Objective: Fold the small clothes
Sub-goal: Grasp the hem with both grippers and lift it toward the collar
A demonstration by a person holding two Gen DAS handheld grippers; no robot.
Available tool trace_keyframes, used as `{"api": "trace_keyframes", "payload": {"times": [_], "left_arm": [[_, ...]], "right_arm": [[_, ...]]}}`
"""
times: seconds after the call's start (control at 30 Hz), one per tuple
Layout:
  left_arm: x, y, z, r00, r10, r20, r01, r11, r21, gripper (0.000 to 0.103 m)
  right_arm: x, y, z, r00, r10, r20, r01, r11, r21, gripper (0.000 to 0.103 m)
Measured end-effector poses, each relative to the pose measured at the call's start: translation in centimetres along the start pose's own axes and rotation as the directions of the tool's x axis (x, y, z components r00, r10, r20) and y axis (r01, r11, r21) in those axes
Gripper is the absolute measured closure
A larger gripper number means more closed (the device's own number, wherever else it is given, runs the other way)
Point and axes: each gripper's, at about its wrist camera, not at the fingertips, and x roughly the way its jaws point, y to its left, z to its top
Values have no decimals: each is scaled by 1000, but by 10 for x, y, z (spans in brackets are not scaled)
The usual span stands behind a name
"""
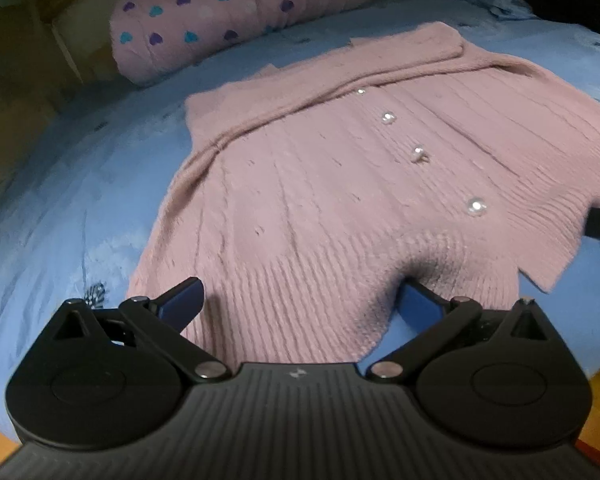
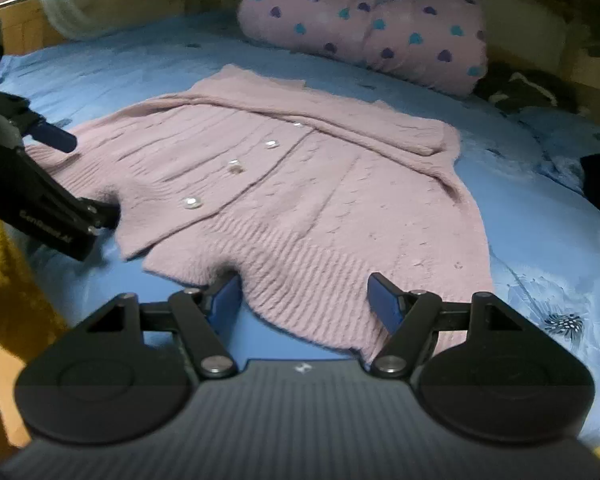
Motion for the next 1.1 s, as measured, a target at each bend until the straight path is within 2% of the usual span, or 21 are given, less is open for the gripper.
{"api": "trace_keyframes", "payload": {"times": [0.13,0.23,0.33,0.37,0.4,0.43,0.47,0.5,0.57,0.6,0.7,0.93,1.1], "left_arm": [[4,2,-2,1000,-2,23,2,1000,-16,0],[6,3,-2,999,-3,36,4,1000,-16,0],[5,2,0,998,-20,54,20,1000,-1,9],[4,2,1,998,-32,58,32,999,1,17],[4,1,2,997,-52,62,53,999,-1,31],[4,2,4,994,-92,58,93,996,-15,41],[4,4,5,990,-125,58,127,991,-30,56],[3,4,8,990,-123,63,125,992,-31,68],[2,4,11,991,-110,75,112,993,-31,82],[2,5,12,991,-109,77,113,993,-43,85],[-2,10,19,990,-97,98,105,991,-80,87],[-22,16,51,979,-40,198,60,994,-93,88],[-24,25,81,970,-50,236,79,990,-115,88]], "right_arm": [[-4,-4,-3,999,-46,-1,46,999,-15,32],[-3,-9,-6,999,-47,-6,47,999,8,32],[6,-13,-4,999,-53,-3,53,998,37,32],[9,-13,-3,998,-60,2,60,998,37,33],[12,-12,-2,997,-70,10,70,997,35,35],[14,-11,-2,997,-72,15,72,997,33,40],[16,-10,-1,998,-66,16,65,997,28,58],[17,-10,0,998,-56,15,56,998,31,76],[19,-10,2,997,-70,13,69,997,39,90],[19,-11,3,997,-77,14,77,997,33,92],[13,-15,9,997,-71,29,70,996,51,94],[5,-22,38,985,-115,129,110,993,38,95],[2,-33,64,969,-151,194,149,989,22,95]]}}
